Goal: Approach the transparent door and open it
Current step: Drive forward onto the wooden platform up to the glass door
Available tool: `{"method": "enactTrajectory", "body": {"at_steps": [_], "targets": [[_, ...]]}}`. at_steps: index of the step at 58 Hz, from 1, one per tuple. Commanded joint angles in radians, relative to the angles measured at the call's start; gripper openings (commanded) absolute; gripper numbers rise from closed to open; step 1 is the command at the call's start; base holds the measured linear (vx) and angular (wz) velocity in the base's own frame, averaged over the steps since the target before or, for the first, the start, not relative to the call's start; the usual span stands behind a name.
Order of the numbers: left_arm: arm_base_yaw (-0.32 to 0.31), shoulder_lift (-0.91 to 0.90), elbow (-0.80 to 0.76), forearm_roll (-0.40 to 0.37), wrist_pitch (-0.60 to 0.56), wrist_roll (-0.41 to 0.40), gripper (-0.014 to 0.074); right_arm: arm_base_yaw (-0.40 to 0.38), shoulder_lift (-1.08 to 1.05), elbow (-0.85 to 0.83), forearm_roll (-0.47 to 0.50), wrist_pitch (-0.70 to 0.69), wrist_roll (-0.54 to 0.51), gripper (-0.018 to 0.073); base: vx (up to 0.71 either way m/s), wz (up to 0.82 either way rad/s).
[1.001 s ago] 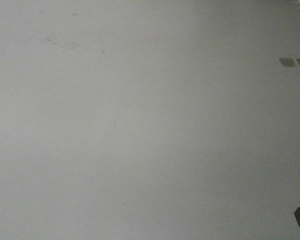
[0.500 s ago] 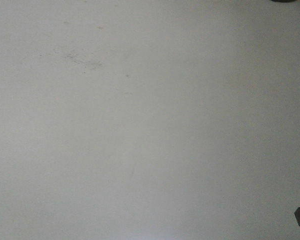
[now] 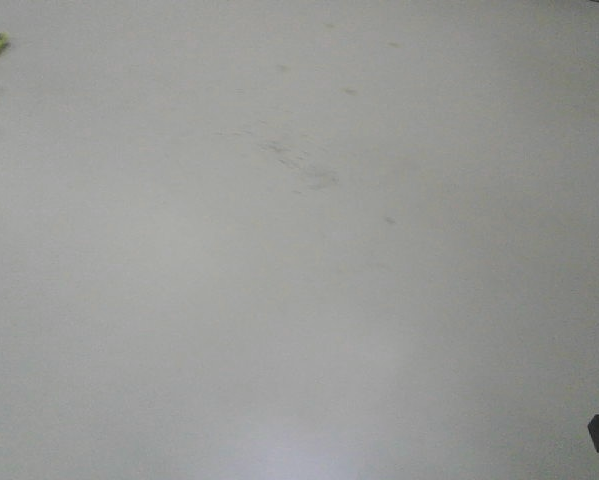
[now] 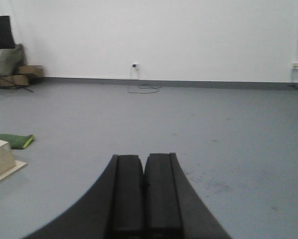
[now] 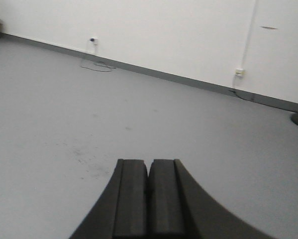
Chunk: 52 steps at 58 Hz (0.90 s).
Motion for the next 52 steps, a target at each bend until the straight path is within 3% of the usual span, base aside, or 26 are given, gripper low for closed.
{"method": "enactTrajectory", "body": {"at_steps": [1,52], "targets": [[-0.003,-0.003,0.031,-0.001,-0.081,-0.009,-0.0006,-0.004,-0.014,0.013,-0.006,-0.080,-0.002,-0.0008,0.75,0.80],[-0.003,-0.003,0.031,-0.001,-0.081,-0.009,-0.0006,-0.004,-0.014,0.013,-0.006,-0.085,-0.002,-0.0008,0.71,0.76]]}}
